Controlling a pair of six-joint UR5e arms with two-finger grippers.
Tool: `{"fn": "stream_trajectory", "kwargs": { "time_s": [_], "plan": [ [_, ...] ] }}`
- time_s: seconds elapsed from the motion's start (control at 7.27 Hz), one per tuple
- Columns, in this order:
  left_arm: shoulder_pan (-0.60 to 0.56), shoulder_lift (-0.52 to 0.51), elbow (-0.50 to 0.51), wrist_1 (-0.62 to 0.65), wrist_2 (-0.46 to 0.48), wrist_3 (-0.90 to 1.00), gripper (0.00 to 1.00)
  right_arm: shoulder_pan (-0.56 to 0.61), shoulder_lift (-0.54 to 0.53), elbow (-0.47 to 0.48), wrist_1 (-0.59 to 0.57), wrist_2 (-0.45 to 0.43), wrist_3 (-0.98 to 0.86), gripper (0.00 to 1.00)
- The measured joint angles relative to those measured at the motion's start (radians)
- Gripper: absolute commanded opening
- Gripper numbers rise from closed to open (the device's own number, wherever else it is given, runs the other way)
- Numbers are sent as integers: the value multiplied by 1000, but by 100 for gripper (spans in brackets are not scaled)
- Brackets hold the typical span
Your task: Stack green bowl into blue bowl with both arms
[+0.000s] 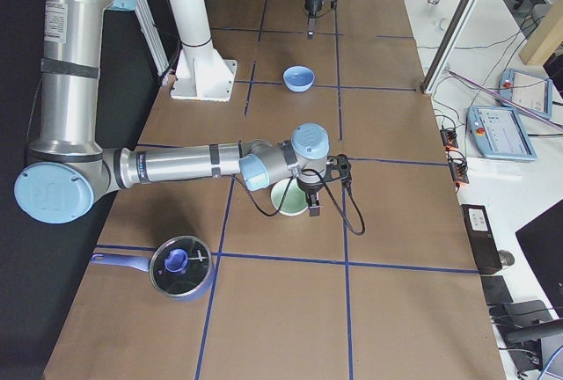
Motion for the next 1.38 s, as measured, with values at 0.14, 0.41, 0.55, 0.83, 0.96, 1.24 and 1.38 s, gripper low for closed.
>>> {"fn": "stream_trajectory", "kwargs": {
  "time_s": [0.14,0.41,0.55,0.83,0.96,1.24,1.38],
  "plan": [
    [-147,119,-13,18,-59,220,100,-12,14,12,2,1,23,100],
    [-411,346,-8,27,-139,569,100,-27,19,35,6,0,78,100],
    [-502,430,9,24,-156,665,100,-30,13,43,6,-2,97,100],
    [-589,503,44,16,-168,757,100,-54,-29,54,12,-7,143,99],
    [-599,512,47,15,-170,766,100,-81,-85,54,57,-23,172,98],
    [-603,513,47,15,-171,768,100,-153,-165,-27,289,-79,267,92],
    [-604,513,45,15,-172,768,100,-184,-171,-103,410,-94,296,83]
  ]
}}
